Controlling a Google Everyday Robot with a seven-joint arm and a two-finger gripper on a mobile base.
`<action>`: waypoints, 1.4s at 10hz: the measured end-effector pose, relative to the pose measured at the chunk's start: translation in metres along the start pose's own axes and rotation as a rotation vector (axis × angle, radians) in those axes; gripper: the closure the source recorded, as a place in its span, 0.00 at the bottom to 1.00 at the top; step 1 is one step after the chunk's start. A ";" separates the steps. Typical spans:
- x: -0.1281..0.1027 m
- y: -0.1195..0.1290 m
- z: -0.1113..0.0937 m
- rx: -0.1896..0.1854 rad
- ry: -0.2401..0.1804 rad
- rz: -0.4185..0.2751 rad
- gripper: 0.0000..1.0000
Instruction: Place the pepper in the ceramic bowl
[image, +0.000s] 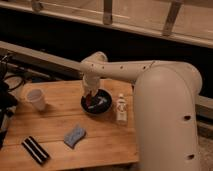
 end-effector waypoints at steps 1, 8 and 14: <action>0.002 -0.004 0.000 0.002 0.000 0.004 0.66; 0.002 0.002 0.009 0.019 0.011 0.007 0.40; 0.002 0.010 0.013 0.031 0.022 0.012 0.65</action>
